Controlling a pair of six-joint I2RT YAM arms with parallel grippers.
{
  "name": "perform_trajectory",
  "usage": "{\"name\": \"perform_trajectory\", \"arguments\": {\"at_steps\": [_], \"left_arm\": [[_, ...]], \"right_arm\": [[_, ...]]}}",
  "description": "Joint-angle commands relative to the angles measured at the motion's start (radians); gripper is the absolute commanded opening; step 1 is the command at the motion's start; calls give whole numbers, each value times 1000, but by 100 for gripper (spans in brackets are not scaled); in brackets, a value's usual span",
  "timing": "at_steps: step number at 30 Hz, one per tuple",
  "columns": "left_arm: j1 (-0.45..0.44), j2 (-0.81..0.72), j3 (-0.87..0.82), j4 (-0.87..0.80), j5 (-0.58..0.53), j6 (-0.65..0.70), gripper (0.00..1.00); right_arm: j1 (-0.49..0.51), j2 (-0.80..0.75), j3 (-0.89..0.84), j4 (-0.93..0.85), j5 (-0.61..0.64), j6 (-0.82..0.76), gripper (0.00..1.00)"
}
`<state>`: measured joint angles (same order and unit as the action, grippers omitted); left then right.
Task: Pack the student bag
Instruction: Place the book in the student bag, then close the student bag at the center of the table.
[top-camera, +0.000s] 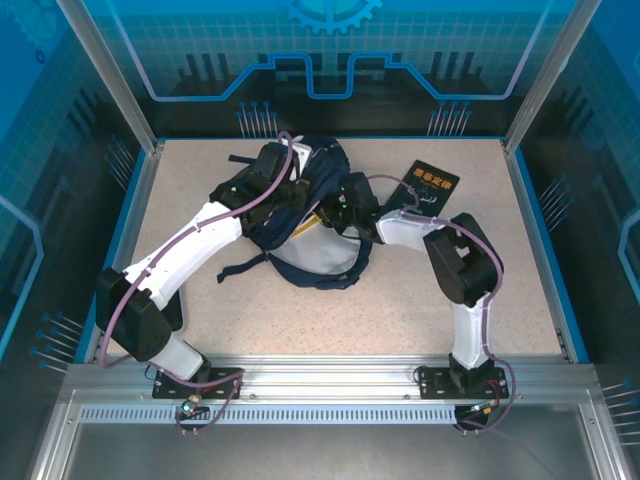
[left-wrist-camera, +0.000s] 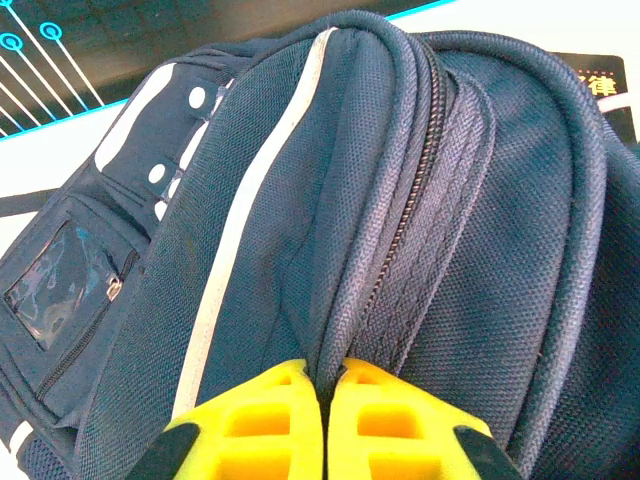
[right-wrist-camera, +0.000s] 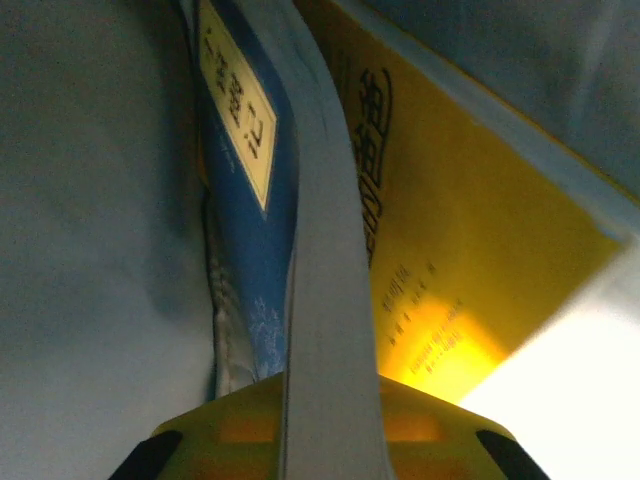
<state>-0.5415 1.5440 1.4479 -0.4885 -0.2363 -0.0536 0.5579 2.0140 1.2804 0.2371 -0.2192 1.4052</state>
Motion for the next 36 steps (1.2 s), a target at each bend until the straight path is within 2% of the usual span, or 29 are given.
{"name": "perform_trajectory", "arguments": {"at_steps": [1, 4, 8, 11, 15, 18, 22, 26, 28, 30, 32, 34, 36], "left_arm": [[-13, -76, 19, 114, 8, -13, 1], [-13, -73, 24, 105, 3, -6, 2], [-13, -58, 31, 97, 7, -10, 2], [-13, -55, 24, 105, -3, -10, 3], [-12, -52, 11, 111, -19, -6, 3], [-11, -55, -12, 114, -38, 14, 3], [-8, -74, -76, 107, -64, 97, 2], [2, -126, -156, 70, -36, 222, 2], [14, -152, -177, 16, 9, 270, 2], [15, -166, -191, -36, 5, 315, 4], [24, -164, -189, -91, 15, 324, 16], [24, -157, -184, -115, 36, 281, 46], [23, -156, -183, -111, 74, 215, 70]], "right_arm": [[23, 35, 76, -41, -21, 40, 26], [28, 28, 74, -25, -49, 56, 43], [25, -22, 11, -21, -73, 84, 54], [15, -95, -64, -34, -89, 75, 56], [-6, -223, -138, -149, -98, -10, 56], [-10, -341, -181, -291, -76, -104, 54], [-30, -495, -215, -556, 48, -265, 53], [-118, -597, -249, -743, 175, -377, 52], [-194, -632, -260, -780, 191, -433, 52], [-267, -633, -244, -820, 203, -479, 53], [-326, -606, -209, -842, 216, -525, 53], [-364, -550, -157, -849, 233, -571, 53], [-384, -478, -90, -865, 257, -600, 54]]}}
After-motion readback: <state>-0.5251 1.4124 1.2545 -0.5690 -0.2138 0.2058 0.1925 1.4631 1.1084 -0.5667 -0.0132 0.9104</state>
